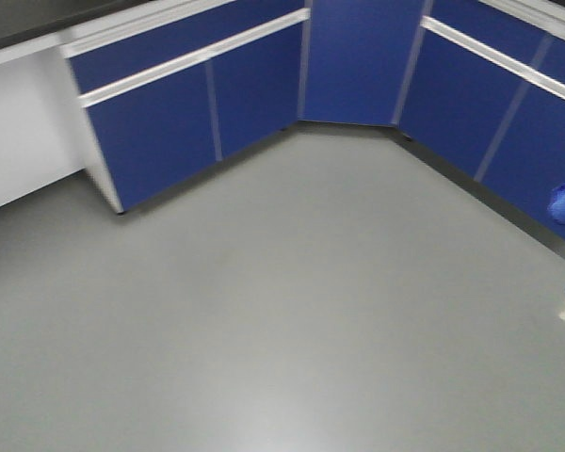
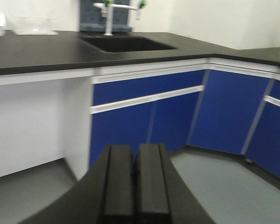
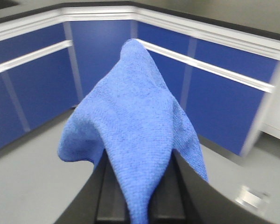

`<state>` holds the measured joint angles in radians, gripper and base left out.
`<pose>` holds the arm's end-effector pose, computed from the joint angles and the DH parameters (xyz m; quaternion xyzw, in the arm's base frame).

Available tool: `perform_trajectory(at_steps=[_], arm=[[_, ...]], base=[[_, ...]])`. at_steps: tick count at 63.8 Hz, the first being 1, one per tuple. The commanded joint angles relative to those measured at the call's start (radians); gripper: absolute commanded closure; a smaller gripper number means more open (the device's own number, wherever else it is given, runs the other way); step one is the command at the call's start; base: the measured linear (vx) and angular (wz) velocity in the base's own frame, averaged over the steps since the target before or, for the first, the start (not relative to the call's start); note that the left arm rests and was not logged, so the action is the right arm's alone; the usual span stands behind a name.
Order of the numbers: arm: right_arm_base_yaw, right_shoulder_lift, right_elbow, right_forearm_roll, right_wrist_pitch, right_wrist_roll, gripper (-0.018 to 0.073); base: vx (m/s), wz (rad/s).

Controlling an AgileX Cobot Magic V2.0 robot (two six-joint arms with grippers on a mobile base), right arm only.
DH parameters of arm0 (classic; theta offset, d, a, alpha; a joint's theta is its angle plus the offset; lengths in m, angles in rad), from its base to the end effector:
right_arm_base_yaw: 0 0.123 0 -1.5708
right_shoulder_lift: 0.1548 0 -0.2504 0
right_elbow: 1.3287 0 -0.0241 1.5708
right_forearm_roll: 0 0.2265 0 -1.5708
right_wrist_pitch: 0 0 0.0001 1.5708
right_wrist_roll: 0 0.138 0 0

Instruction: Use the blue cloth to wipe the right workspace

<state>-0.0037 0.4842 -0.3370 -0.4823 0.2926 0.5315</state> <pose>0.1562 -0.0191 0.2396 0.0677 0.8072 -0.0359 0.5852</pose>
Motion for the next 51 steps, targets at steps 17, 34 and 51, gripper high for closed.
perform_trajectory(at_steps=[17, 34, 51], arm=[[-0.003, 0.003, -0.031, -0.018, -0.072, -0.007, 0.0562], [-0.003, 0.003, -0.031, -0.018, -0.071, -0.007, 0.0562], [-0.003, 0.003, -0.031, -0.018, -0.069, -0.007, 0.0562]], base=[[-0.13, -0.72], [-0.07, -0.67], [-0.03, -0.62]])
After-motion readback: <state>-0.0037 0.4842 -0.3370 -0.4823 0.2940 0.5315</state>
